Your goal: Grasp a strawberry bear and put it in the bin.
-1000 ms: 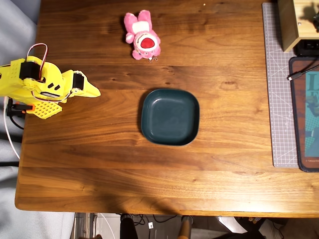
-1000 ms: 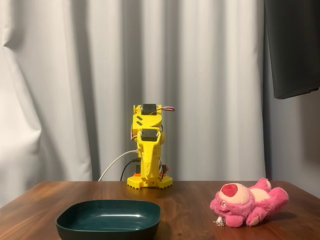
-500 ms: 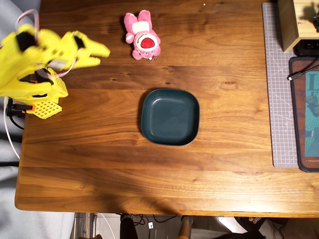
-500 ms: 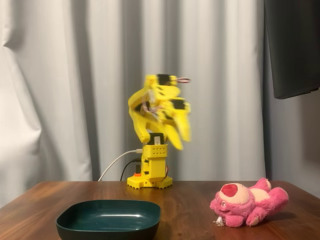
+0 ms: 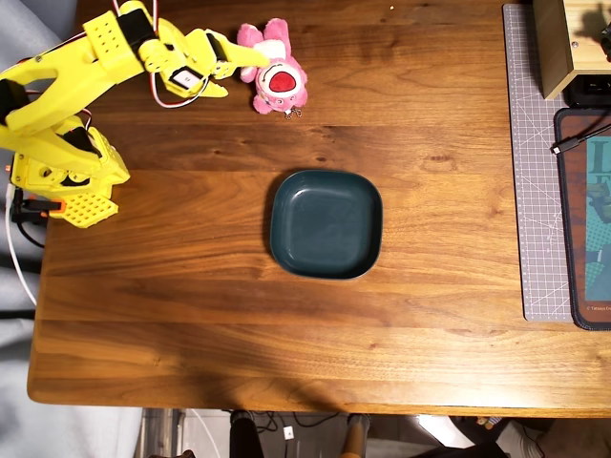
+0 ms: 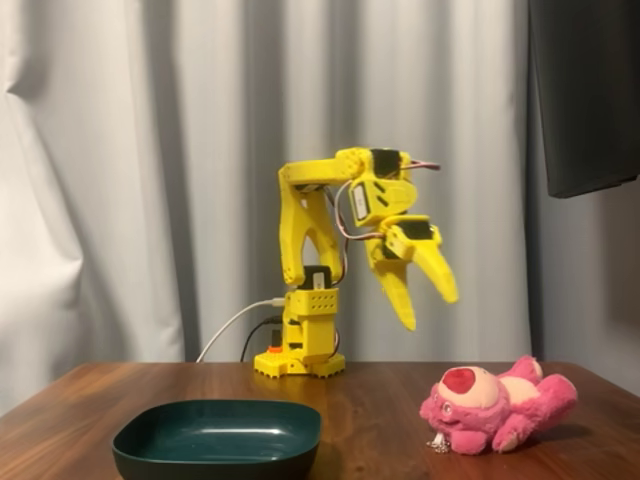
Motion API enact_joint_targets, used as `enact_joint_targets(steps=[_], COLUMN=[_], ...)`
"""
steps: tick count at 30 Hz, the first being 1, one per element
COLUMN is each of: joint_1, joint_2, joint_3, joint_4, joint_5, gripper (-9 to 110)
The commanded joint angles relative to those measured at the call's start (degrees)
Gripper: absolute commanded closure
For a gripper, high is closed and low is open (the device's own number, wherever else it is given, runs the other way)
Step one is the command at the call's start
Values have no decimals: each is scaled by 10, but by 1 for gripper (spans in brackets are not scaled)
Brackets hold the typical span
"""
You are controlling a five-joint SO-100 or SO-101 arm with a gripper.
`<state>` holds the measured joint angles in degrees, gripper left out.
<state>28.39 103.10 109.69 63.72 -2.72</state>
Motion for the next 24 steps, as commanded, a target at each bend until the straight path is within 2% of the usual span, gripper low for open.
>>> enact_joint_targets(steps=[1,14,24], joint_1=[-15,31,42], joint_2=[-62,-162,-307], joint_3=[-77,-101,-287], joint_4=[2,40,105], joint_5=[6,25,67], gripper=[65,64,64])
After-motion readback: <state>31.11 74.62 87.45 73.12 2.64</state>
